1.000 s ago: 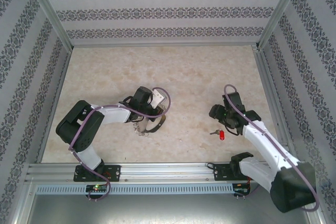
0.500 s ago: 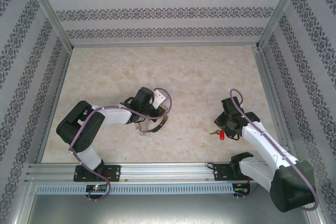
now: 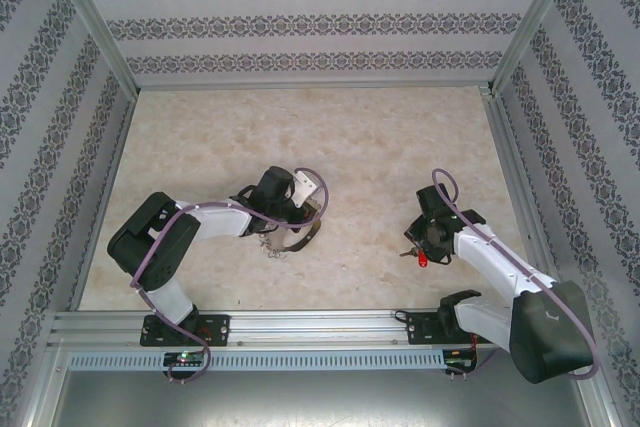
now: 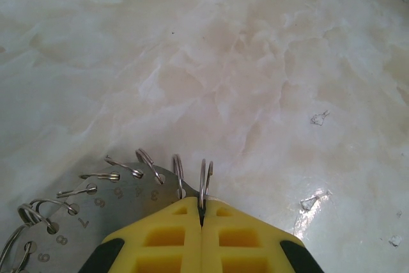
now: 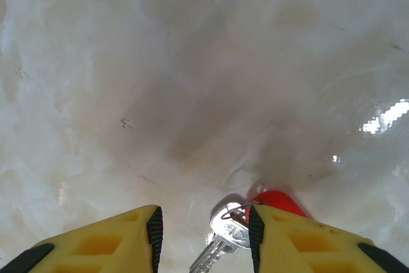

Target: Put the keys on the keyring

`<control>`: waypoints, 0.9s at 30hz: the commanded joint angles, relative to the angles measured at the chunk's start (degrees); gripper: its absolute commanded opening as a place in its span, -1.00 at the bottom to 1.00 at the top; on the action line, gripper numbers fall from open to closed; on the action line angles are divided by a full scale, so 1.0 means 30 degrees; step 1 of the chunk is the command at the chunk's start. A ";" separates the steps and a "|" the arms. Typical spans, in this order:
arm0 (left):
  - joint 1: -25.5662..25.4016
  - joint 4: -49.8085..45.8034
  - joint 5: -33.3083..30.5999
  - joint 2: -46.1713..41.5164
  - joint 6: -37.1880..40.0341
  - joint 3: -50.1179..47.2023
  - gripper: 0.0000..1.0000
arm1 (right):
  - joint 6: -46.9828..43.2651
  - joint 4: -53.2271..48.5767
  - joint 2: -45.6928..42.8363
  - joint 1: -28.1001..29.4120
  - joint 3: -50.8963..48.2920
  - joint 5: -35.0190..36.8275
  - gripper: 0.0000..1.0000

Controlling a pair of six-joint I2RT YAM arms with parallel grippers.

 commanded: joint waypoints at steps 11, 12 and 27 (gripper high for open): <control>-0.0286 0.1111 0.0045 0.0391 0.0005 0.0000 -1.00 | 0.0304 0.0124 0.0297 -0.0190 -0.0727 -0.0158 -0.18; -0.0288 0.1140 0.0050 0.0416 0.0005 0.0001 -1.00 | 0.0264 0.0131 0.0354 -0.0185 -0.0742 -0.0160 -0.19; -0.0291 0.1094 0.0106 0.0571 0.0123 0.0090 -1.00 | 0.0010 0.0394 0.0372 -0.0495 -0.0972 -0.0240 -0.65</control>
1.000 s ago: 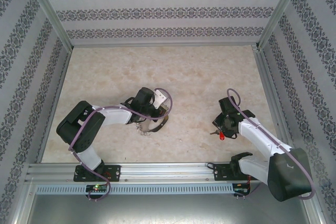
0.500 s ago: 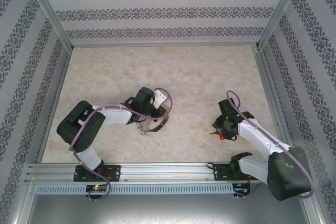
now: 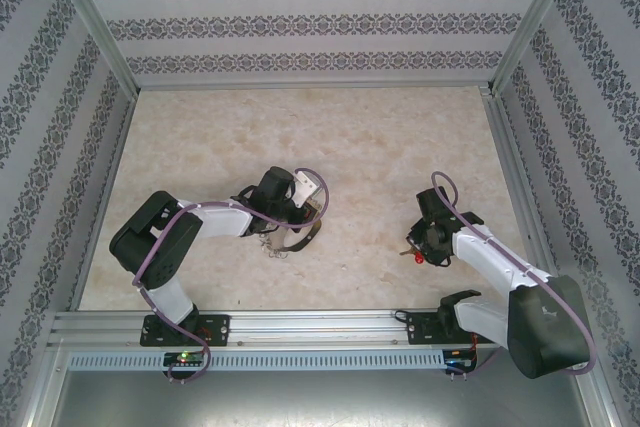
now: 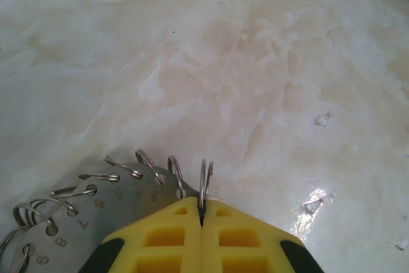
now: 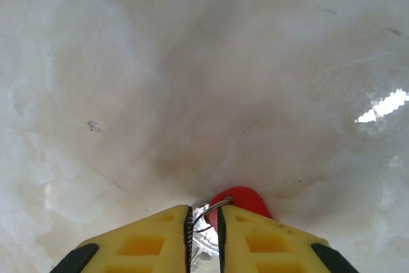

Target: Put the keys on the keyring

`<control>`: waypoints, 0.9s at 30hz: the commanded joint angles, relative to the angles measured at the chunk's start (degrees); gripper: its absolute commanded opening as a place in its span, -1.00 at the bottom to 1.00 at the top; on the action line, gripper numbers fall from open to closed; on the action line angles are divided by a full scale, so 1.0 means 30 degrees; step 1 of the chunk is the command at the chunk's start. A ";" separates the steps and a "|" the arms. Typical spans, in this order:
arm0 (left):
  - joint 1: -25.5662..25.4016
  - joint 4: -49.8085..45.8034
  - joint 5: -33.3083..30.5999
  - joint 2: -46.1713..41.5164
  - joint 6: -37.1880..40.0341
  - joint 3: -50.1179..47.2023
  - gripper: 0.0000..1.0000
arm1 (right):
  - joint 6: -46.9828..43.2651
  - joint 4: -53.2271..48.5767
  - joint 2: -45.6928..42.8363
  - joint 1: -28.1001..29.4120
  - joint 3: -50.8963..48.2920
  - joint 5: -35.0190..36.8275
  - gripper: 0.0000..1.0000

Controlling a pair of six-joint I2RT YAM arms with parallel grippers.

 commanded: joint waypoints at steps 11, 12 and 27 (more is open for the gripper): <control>-0.0344 0.0739 0.0227 0.0285 0.0057 0.0165 -1.00 | -0.0993 0.0350 -0.0862 -0.0603 -0.0432 -0.0928 -1.00; -0.0343 0.0726 0.0226 0.0260 0.0057 0.0147 -1.00 | -0.1305 0.0496 -0.1054 -0.0662 -0.0357 -0.1112 -1.00; -0.1061 0.0091 0.0265 -0.0166 0.1037 0.0301 -1.00 | -0.7012 1.2540 -0.0446 -0.1035 -0.1371 -0.9035 -1.00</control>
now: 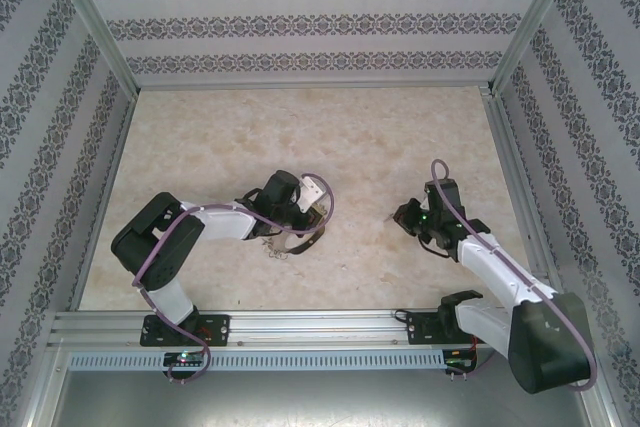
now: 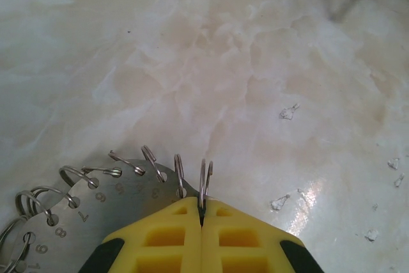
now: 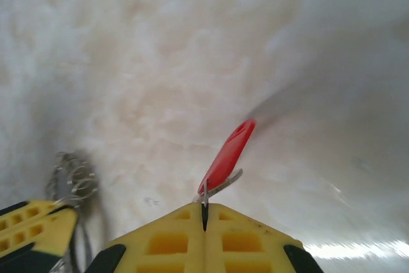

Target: Put the keys on the keyring

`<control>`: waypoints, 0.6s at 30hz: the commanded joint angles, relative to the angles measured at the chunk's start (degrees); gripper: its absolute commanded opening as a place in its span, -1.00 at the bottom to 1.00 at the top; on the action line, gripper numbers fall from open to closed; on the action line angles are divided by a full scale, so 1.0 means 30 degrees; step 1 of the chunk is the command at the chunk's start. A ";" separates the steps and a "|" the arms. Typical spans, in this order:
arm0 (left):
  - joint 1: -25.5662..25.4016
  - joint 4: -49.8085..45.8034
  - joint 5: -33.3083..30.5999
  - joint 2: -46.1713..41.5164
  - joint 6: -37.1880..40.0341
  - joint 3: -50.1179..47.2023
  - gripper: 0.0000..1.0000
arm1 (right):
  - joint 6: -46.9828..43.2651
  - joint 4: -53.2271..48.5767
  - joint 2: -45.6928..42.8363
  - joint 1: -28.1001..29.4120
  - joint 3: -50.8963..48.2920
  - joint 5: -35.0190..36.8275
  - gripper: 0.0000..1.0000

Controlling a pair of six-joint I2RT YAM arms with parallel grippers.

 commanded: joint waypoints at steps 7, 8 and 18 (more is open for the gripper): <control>-0.0194 0.0082 0.0741 -0.0624 0.0872 0.0301 -1.00 | -0.4055 0.9437 0.4235 -0.0155 0.0152 -0.7425 -1.00; -0.0195 0.0095 0.0890 -0.0705 0.0843 0.0302 -1.00 | -0.4181 1.0066 0.4672 -0.0114 0.0149 -0.7678 -1.00; -0.0218 -0.0293 0.2082 -0.1032 0.0462 0.0419 -1.00 | -0.0533 1.6052 0.8023 0.1612 -0.0058 -0.6443 -1.00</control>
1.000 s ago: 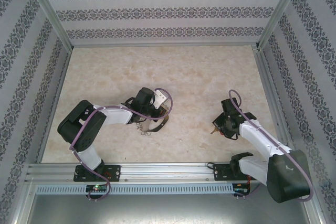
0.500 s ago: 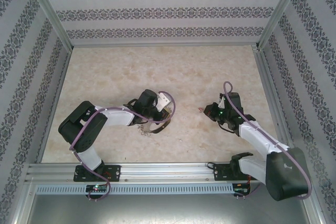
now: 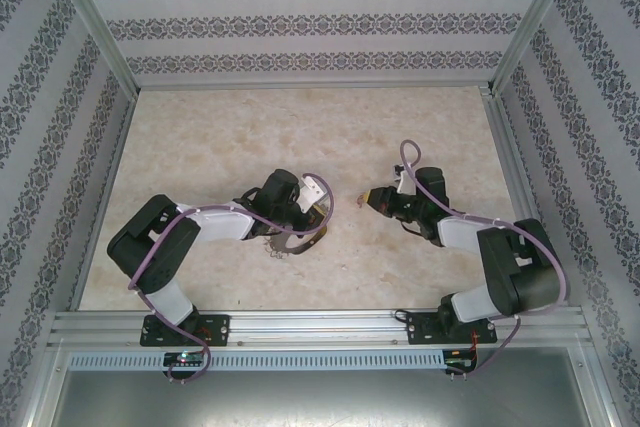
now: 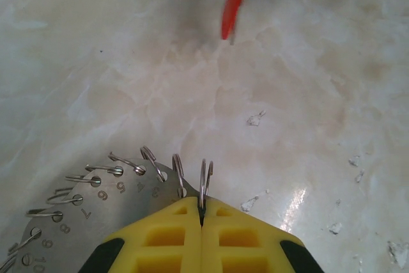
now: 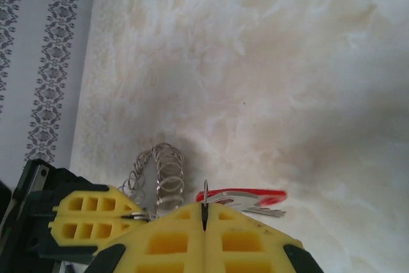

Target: Put the keys on the keyring

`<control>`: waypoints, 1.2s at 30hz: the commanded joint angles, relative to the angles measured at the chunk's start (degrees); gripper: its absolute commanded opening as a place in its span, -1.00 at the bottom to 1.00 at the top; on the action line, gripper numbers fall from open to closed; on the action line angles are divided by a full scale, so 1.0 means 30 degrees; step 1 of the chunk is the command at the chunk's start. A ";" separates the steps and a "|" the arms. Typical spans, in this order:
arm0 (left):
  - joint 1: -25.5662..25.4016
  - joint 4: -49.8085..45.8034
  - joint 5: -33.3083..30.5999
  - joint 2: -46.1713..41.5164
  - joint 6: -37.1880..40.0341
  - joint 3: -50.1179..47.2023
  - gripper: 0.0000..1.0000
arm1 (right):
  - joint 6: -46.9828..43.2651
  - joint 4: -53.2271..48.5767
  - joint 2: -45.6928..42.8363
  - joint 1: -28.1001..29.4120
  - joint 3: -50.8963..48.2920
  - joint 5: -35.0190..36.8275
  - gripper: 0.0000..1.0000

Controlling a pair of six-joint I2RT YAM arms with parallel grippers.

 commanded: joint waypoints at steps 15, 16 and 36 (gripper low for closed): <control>-0.0216 -0.0397 0.1327 0.0165 -0.0954 0.1072 -1.00 | 0.0079 0.4105 0.1618 0.3352 0.0382 0.1318 -1.00; -0.0216 -0.0336 0.1311 0.0153 -0.0999 0.1013 -1.00 | -0.0028 0.3976 0.1659 0.3387 0.0409 0.1213 -1.00; -0.0223 -0.0538 0.0860 0.0085 -0.0699 0.1003 -1.00 | -0.4898 -0.6154 -0.3735 0.3482 0.0176 0.1770 -1.00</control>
